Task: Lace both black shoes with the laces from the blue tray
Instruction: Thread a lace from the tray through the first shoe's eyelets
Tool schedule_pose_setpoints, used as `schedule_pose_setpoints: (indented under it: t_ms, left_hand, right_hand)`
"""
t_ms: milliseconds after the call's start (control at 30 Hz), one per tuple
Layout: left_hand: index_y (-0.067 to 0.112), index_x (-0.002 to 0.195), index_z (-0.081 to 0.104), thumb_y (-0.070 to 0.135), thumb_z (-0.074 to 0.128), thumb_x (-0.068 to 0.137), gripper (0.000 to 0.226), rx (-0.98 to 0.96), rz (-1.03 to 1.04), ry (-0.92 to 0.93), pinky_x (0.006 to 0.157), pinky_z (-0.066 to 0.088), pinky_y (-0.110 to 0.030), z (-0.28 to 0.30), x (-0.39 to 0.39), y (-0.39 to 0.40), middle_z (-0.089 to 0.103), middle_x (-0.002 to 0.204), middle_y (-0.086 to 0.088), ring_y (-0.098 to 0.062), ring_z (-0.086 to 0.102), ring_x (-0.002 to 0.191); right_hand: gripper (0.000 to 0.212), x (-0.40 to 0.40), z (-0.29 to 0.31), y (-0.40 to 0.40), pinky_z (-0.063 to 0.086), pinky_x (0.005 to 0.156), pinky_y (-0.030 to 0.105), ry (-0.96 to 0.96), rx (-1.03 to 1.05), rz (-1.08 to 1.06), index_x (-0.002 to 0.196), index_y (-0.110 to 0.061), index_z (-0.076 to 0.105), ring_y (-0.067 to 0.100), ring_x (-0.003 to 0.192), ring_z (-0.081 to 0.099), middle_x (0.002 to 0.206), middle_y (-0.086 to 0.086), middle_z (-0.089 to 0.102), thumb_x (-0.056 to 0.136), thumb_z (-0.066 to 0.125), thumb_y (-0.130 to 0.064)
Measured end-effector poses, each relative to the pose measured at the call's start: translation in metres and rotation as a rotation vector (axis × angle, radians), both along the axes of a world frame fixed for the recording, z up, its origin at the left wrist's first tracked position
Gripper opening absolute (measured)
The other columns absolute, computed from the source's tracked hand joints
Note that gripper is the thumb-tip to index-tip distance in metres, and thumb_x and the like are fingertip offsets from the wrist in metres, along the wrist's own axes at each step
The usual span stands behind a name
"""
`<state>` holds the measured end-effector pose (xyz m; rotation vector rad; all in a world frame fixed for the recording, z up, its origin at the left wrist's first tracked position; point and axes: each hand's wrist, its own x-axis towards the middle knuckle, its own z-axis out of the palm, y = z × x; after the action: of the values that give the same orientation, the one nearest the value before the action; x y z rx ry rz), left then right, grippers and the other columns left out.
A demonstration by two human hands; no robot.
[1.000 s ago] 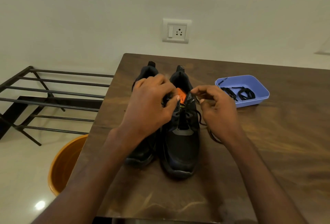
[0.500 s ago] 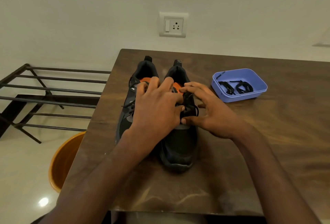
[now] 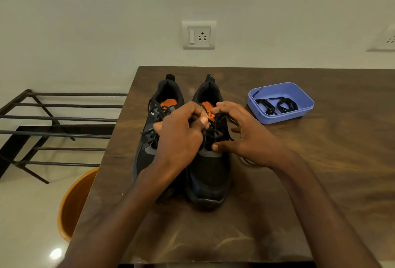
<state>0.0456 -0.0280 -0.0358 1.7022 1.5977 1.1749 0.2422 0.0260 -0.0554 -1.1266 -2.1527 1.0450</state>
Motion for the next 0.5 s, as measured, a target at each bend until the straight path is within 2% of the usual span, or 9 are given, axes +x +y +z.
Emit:
schedule_pose_setpoints:
  t_ms: [100,167,233,300,367,400,500]
  left_hand:
    - [0.028,0.099,0.063,0.027,0.067,0.097,0.005,0.102,-0.030,0.407,0.082,0.045,-0.042,0.000,0.004,0.001,0.057,0.084,0.014,-0.013,0.054,0.085]
    - [0.031,0.101,0.065,0.035,0.070,0.093,0.010,0.128,-0.009,0.621,0.086,0.043,-0.048,-0.001,0.003,0.004,0.048,0.087,0.015,-0.015,0.048,0.089]
    - [0.030,0.100,0.071,0.034,0.070,0.093,0.009,0.137,0.024,0.695,0.087,0.044,-0.055,-0.003,0.002,0.006,0.046,0.088,0.013,-0.017,0.048,0.089]
    - [0.028,0.097,0.074,0.027,0.070,0.093,0.006,0.136,0.055,0.702,0.090,0.041,-0.054,-0.005,0.003,0.005,0.052,0.089,0.010,-0.017,0.053,0.090]
    - [0.029,0.089,0.069,0.016,0.067,0.093,0.013,0.137,0.115,0.597,0.092,0.035,-0.046,-0.006,0.003,0.004,0.061,0.088,0.011,-0.013,0.058,0.088]
    - [0.027,0.088,0.068,0.012,0.064,0.095,0.017,0.122,0.132,0.441,0.092,0.038,-0.043,-0.006,0.001,0.006,0.064,0.085,0.010,-0.009,0.061,0.086]
    - [0.014,0.098,0.067,0.011,0.053,0.106,0.016,-0.028,0.102,-0.238,0.078,0.059,-0.035,0.007,-0.006,0.009,0.070,0.078,-0.002,-0.010,0.068,0.072]
  right_hand:
    - [0.077,-0.001,0.001,-0.002,0.036,0.102,0.008,0.032,0.005,0.000,0.139,-0.041,0.051,-0.009,0.138,0.037,0.152,-0.024,0.036,0.076,0.090,-0.022]
    - [0.073,-0.004,0.001,-0.004,0.035,0.102,0.003,0.039,0.039,-0.006,0.139,-0.038,0.052,-0.014,0.135,0.036,0.151,-0.020,0.038,0.078,0.088,-0.021]
    - [0.067,-0.008,0.001,-0.006,0.033,0.100,0.000,0.044,0.083,-0.031,0.138,-0.033,0.055,-0.017,0.131,0.037,0.150,-0.016,0.041,0.080,0.086,-0.019]
    - [0.065,-0.012,0.001,-0.008,0.034,0.099,0.001,0.032,0.123,-0.057,0.137,-0.029,0.056,-0.013,0.129,0.041,0.149,-0.014,0.042,0.081,0.086,-0.017]
    - [0.065,-0.014,0.000,-0.009,0.035,0.098,0.002,0.007,0.148,-0.068,0.137,-0.028,0.056,-0.006,0.130,0.044,0.149,-0.014,0.042,0.081,0.086,-0.017]
    - [0.065,-0.015,0.000,-0.009,0.036,0.096,0.002,-0.002,0.149,-0.069,0.137,-0.029,0.055,-0.005,0.130,0.044,0.149,-0.015,0.042,0.081,0.086,-0.017]
    - [0.066,-0.015,0.000,-0.008,0.037,0.095,0.002,-0.006,0.137,-0.067,0.136,-0.032,0.054,-0.005,0.129,0.045,0.148,-0.018,0.041,0.080,0.087,-0.018]
